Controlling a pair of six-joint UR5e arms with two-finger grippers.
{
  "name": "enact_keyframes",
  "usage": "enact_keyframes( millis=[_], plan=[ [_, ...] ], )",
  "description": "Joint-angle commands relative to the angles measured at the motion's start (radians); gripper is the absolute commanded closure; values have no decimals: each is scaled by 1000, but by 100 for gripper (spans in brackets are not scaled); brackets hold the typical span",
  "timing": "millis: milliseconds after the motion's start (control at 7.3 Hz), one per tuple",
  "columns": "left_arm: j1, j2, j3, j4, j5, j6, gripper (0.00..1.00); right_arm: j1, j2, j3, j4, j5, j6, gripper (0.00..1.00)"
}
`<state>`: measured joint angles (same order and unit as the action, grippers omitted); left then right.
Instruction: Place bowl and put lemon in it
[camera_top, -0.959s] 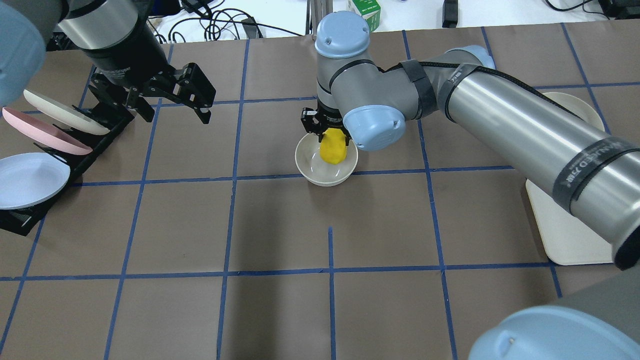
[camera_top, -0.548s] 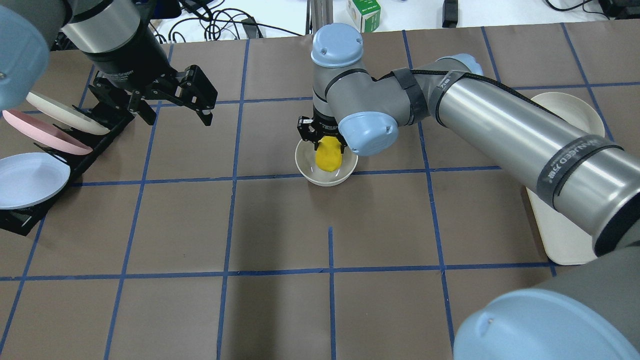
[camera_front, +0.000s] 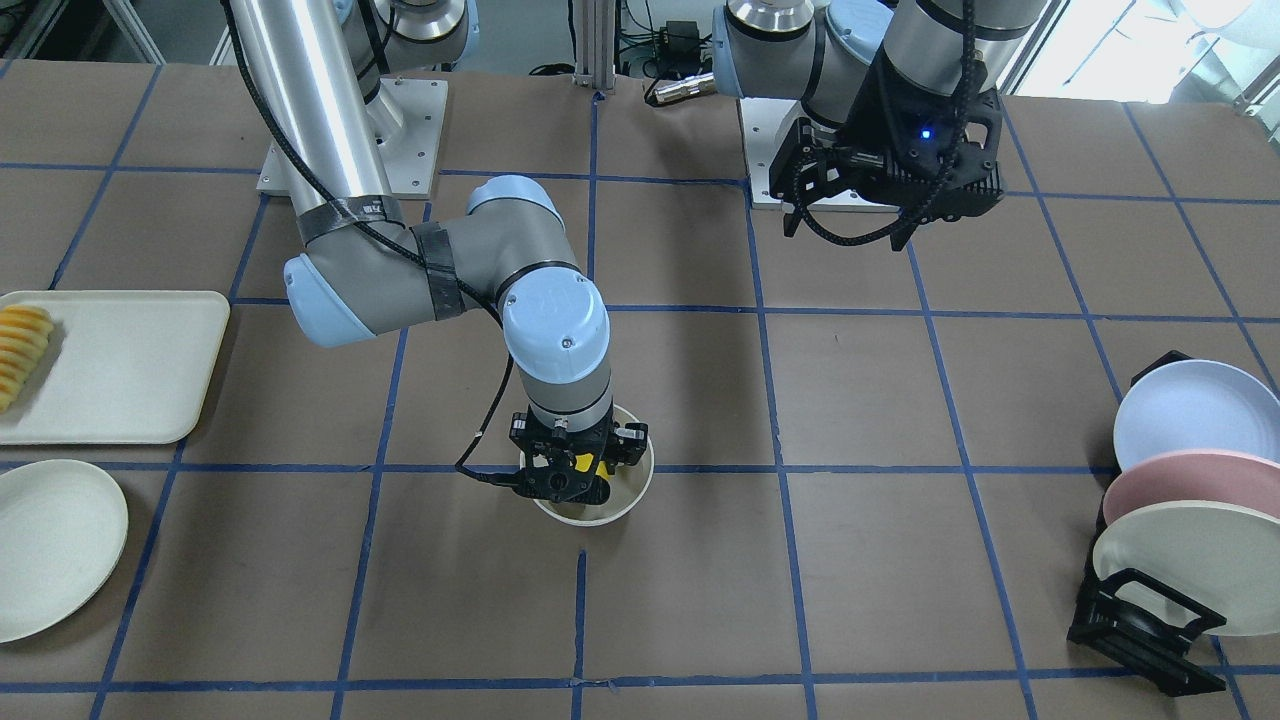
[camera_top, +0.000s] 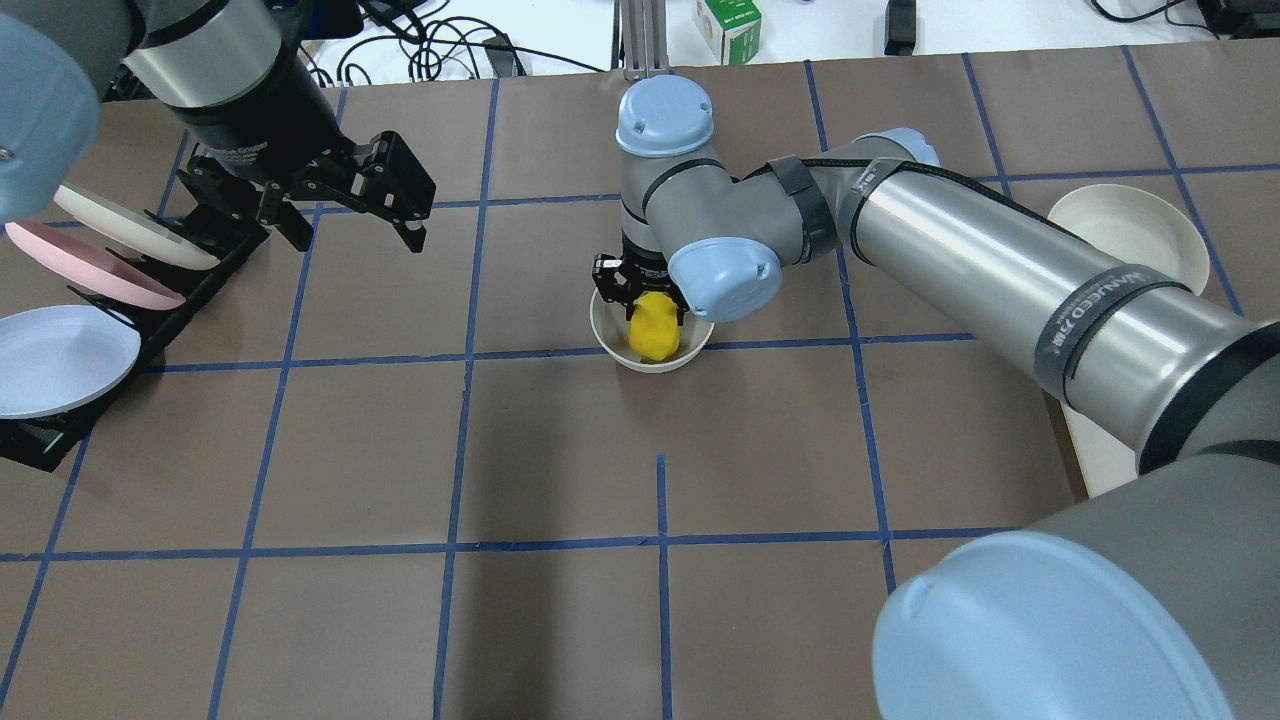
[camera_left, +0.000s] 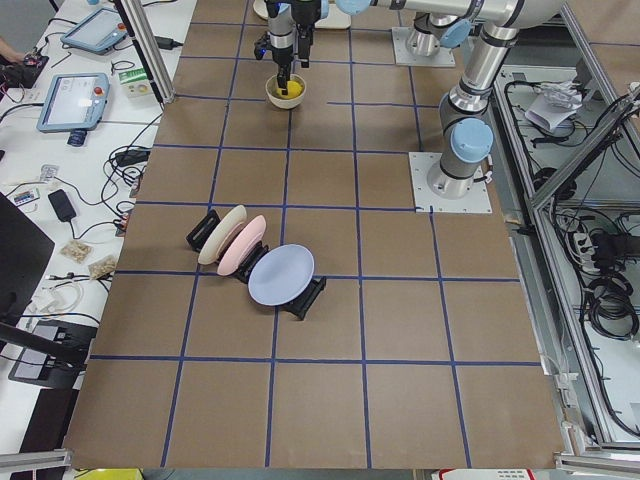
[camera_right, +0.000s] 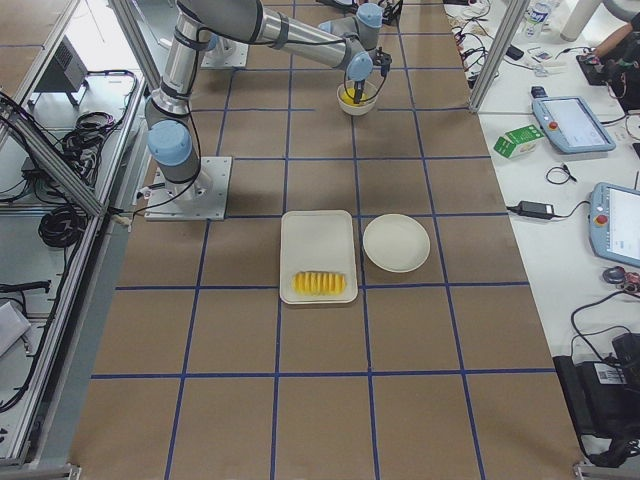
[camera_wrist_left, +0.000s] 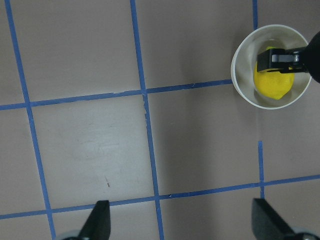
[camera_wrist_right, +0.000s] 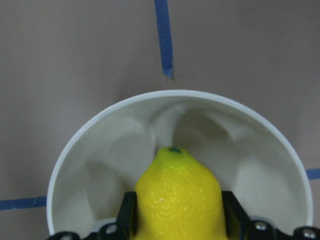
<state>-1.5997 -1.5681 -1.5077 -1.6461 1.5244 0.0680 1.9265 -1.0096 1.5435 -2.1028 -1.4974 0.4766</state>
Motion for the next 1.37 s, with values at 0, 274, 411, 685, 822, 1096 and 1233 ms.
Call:
enact_keyframes(
  millis=[0, 274, 411, 685, 822, 1096, 1233],
  plan=[
    [0, 0, 0, 0, -1, 0, 0, 0, 14, 0, 0, 16, -6, 58],
    [7, 2, 4, 2, 9, 19, 0, -1, 6, 0, 1, 0, -3, 0],
    [7, 2, 1, 2, 8, 6, 0, -3, -12, 0, 9, -1, -6, 0],
    [6, 3, 1, 2, 8, 3, 0, -9, -110, -5, 21, 2, -25, 0],
    [1, 2, 3, 2, 8, -4, 0, -30, -175, 1, 36, 5, -94, 0],
    [0, 0, 1, 2, 8, -11, 0, -104, -304, 1, 221, -196, -108, 0],
    [1, -1, 4, 2, 5, -11, 0, -154, -369, -2, 312, -216, -116, 0]
  ],
)
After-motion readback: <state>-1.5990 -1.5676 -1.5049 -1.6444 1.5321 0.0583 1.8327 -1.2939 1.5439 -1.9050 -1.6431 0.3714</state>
